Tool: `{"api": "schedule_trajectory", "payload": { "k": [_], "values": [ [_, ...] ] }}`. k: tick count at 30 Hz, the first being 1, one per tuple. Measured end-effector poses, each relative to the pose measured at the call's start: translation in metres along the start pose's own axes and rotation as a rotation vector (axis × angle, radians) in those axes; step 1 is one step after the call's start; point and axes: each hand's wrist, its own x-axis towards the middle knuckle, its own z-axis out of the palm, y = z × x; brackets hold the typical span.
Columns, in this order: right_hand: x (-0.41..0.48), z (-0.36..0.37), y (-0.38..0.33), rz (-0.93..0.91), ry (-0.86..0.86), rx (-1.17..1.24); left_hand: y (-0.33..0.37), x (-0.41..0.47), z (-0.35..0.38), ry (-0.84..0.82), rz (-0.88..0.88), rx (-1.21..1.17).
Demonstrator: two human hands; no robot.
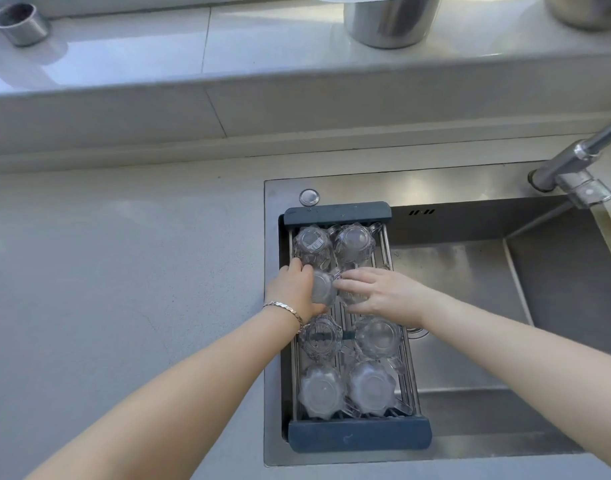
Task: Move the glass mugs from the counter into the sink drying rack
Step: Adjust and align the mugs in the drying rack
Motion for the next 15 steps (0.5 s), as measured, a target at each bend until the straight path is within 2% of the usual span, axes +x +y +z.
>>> {"api": "schedule_trajectory", "payload": {
  "k": [2,4,5,7,9,12,15],
  "values": [
    [-0.006,0.003,-0.011,0.223,0.213,0.096,0.002,0.000,0.000,0.016,-0.035,-0.029],
    [-0.010,-0.003,-0.023,0.612,0.367,0.367,0.003,-0.001,0.001,0.033,-0.060,-0.031],
    [-0.010,-0.006,-0.028,0.839,0.366,0.507,0.003,-0.001,0.001,0.040,-0.062,-0.022],
    [-0.006,-0.005,-0.034,1.157,0.170,0.767,0.004,-0.002,0.001,0.052,-0.059,-0.013],
    [0.004,-0.001,-0.038,1.227,0.051,0.855,0.004,-0.002,0.001,0.052,-0.060,-0.013],
    [0.019,0.002,-0.037,1.281,0.131,0.881,0.004,-0.002,0.001,0.045,-0.066,-0.013],
    [0.020,0.006,-0.035,1.238,0.213,0.906,0.004,-0.001,0.001,0.039,-0.070,-0.005]
  ]
}}
